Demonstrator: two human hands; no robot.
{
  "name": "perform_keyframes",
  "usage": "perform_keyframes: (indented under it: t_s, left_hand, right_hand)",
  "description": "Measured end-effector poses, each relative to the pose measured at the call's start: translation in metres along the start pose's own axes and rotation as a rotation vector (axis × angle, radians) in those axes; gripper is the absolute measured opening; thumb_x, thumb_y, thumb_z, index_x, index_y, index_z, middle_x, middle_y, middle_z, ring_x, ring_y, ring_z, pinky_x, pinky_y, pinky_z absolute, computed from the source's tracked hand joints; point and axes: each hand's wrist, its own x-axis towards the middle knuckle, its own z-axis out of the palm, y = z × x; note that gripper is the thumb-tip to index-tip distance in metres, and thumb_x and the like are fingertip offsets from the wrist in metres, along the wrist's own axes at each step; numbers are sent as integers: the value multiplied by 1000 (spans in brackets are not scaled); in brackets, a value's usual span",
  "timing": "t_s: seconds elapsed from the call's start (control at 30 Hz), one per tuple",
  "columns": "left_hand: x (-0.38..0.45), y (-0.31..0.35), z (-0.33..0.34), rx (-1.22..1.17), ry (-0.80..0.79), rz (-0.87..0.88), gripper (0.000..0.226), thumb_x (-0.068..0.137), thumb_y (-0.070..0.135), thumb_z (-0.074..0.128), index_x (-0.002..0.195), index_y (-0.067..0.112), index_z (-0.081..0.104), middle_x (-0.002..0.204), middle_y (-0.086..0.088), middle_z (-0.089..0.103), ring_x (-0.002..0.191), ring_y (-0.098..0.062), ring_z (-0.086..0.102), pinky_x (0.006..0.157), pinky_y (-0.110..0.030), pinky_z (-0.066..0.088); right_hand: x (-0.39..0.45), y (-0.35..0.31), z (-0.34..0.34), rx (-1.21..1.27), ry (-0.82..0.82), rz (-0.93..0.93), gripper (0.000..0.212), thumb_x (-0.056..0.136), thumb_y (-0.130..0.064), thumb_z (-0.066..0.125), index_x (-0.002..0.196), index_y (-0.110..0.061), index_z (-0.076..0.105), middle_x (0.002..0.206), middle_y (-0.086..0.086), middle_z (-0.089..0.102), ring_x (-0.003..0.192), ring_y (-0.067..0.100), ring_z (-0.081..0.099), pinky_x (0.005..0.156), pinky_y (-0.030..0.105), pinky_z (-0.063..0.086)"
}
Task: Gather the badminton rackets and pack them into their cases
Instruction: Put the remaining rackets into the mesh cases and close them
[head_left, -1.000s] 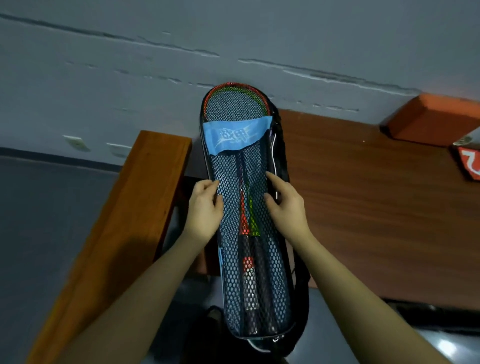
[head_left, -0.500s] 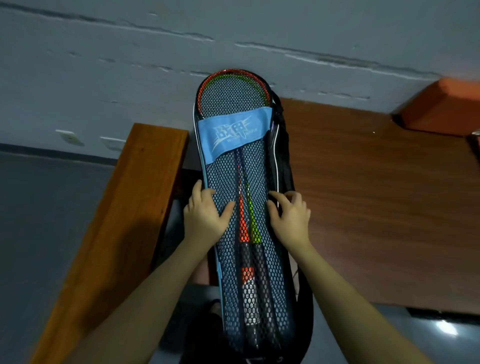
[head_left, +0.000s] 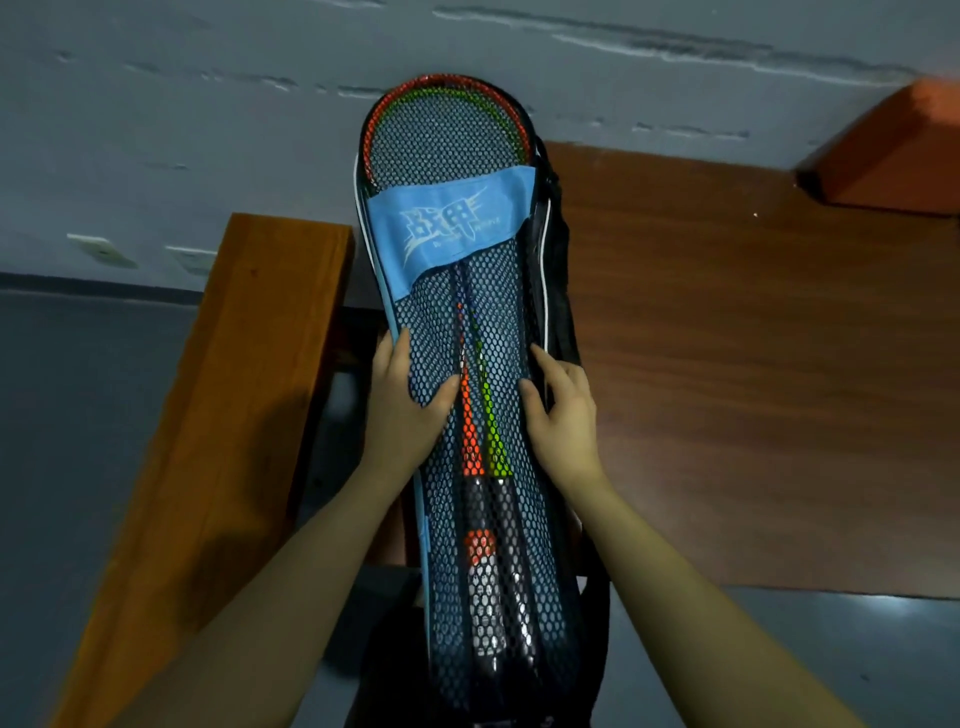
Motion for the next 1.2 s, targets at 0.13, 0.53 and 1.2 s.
perform_keyframes:
  t_s: [0.13,0.53,1.2]
  left_hand:
    - [1,7,7,24,-42,-24,70,85,24,63,144,15,27,151,-2,21,138,-12,19,110,-23,18]
    - [-27,17,20,48,54,3,51,92,4,41,142,6,30,149,-9,26,137,-19,26,114,-33,24]
    - [8,-6,25,137,23,-52,72,85,39,59,142,8,28,145,-11,33,133,-22,31,111,-35,29]
  right_hand:
    - [-6,4,-9,23,72,-33,40,93,-11,52,132,-9,49,110,10,51,100,13,47,89,11,30]
    - [-5,21,-26,-40,-8,-140,39,93,-7,50,131,-10,50,113,13,53,102,29,52,92,47,44]
    - [10,27,-12,-49,-45,-48,43,89,-42,49,130,-28,50,121,-2,56,111,11,48,89,24,20]
